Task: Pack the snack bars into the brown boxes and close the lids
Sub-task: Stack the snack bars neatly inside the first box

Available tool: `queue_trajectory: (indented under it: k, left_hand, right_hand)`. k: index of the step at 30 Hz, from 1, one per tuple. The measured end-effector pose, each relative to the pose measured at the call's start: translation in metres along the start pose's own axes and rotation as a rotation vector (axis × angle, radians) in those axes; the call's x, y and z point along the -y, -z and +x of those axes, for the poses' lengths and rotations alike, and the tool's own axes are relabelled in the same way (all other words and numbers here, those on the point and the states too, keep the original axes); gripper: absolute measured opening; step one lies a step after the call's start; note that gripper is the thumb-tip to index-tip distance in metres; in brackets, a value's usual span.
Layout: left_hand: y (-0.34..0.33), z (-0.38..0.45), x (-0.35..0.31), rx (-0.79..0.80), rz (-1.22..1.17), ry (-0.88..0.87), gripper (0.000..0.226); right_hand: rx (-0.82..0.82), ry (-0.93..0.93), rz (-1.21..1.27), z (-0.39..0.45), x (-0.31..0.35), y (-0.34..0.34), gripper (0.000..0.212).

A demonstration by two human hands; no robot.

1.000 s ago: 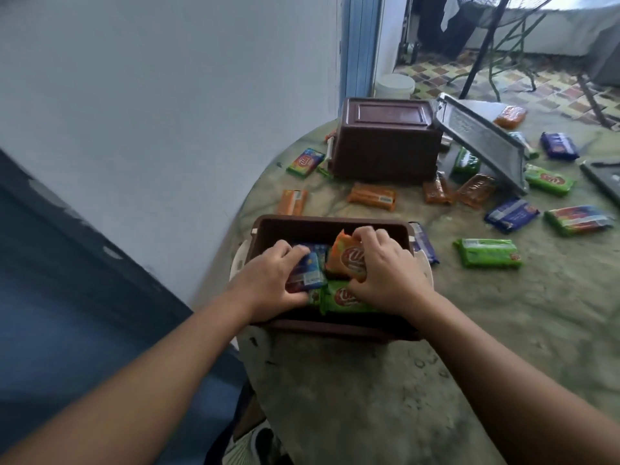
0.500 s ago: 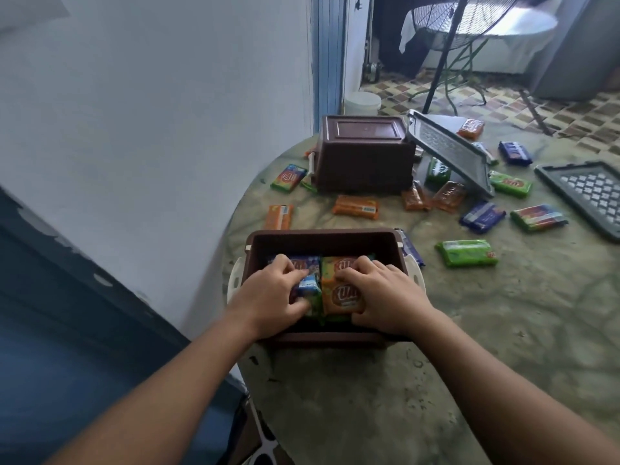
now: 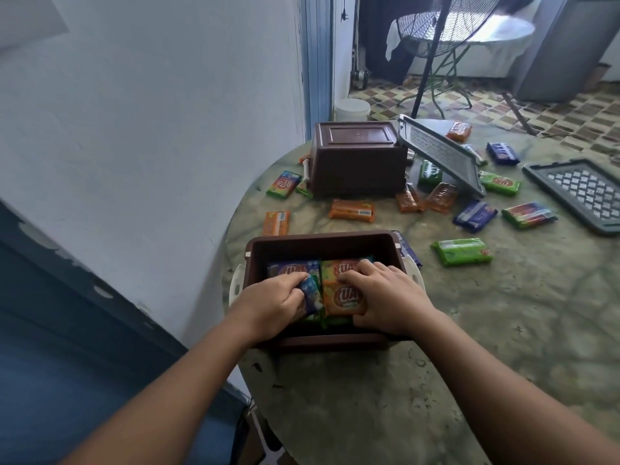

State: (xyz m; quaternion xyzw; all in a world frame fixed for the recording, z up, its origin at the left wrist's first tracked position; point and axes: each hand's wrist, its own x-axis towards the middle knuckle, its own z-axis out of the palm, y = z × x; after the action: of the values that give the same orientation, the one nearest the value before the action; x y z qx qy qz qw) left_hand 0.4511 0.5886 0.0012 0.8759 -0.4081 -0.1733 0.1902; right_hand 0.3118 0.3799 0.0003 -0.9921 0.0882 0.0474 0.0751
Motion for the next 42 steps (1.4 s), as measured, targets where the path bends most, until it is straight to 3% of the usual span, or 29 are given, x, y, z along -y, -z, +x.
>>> queue_trajectory:
  k: [7,11,16,21,42]
  left_hand:
    - [-0.002,0.003,0.003,0.055,0.081,-0.030,0.050]
    - [-0.005,0.008,0.007,0.002,0.164,-0.077,0.052]
    - [-0.009,0.006,0.011,-0.088,0.237,-0.136,0.074]
    - [-0.007,0.005,0.009,-0.029,0.258,-0.149,0.058]
    - [-0.008,0.005,0.004,-0.027,0.306,-0.168,0.059]
  right_hand:
    - [0.006,-0.006,-0.004,0.001,-0.001,-0.003,0.085]
    - [0.006,0.001,-0.008,0.001,-0.002,-0.003,0.085]
    - [0.015,0.009,-0.007,0.002,-0.002,-0.003,0.085]
    - [0.005,0.015,-0.011,0.001,-0.002,-0.002,0.085]
    - [0.008,0.044,-0.064,0.005,-0.001,0.000,0.077]
